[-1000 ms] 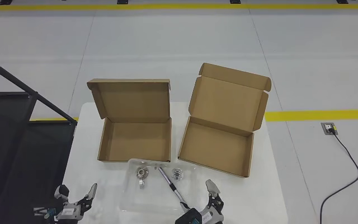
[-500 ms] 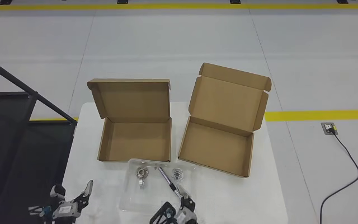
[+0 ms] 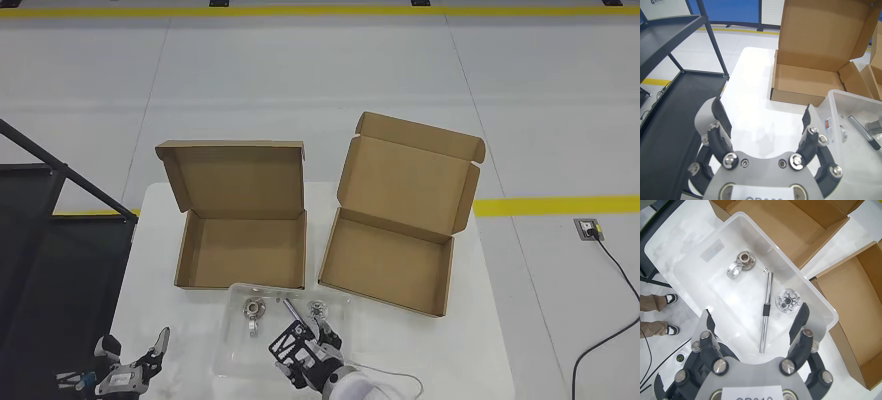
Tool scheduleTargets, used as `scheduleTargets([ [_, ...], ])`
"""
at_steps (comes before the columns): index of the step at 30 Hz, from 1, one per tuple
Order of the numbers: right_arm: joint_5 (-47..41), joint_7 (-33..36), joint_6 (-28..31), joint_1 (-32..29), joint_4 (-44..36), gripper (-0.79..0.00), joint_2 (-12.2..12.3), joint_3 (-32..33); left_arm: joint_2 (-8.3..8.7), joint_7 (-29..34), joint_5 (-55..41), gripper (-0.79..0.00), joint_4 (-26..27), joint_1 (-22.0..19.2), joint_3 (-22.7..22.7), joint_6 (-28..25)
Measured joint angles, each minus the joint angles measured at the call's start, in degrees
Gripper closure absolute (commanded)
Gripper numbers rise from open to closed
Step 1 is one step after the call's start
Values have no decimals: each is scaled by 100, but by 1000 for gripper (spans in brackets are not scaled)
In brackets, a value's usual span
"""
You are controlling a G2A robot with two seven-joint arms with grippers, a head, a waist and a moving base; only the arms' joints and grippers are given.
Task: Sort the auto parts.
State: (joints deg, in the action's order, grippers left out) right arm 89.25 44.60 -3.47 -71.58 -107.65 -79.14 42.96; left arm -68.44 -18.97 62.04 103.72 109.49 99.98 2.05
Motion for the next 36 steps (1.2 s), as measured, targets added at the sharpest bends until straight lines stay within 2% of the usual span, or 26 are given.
scheduleTargets([
  [5,56,143,-209,104,223,-785,-99,-134,0,-1,0,-785,0,0,0,0],
  [9,-537,182,-728,426,738,-785,-262,-82,0,-1,0,-785,0,0,0,0],
  [16,-931,172,-1933,970,1620,-785,-600,-246,0,-1,0,-785,0,0,0,0],
  [20,-1281,128,-2086,1101,1887,-785,-710,-193,0,-1,0,-785,0,0,0,0],
  [31,-1450,130,-2645,1256,2284,-785,-913,-100,0,-1,0,-785,0,0,0,0],
  [33,-1443,146,-2702,1308,2379,-739,-949,-94,0,-1,0,-785,0,0,0,0],
  [35,-1451,143,-2703,1353,2457,-650,-981,-84,0,-1,0,-785,0,0,0,0],
  [36,-1460,126,-2698,1368,2488,-643,-994,-73,0,-1,0,-785,0,0,0,0],
])
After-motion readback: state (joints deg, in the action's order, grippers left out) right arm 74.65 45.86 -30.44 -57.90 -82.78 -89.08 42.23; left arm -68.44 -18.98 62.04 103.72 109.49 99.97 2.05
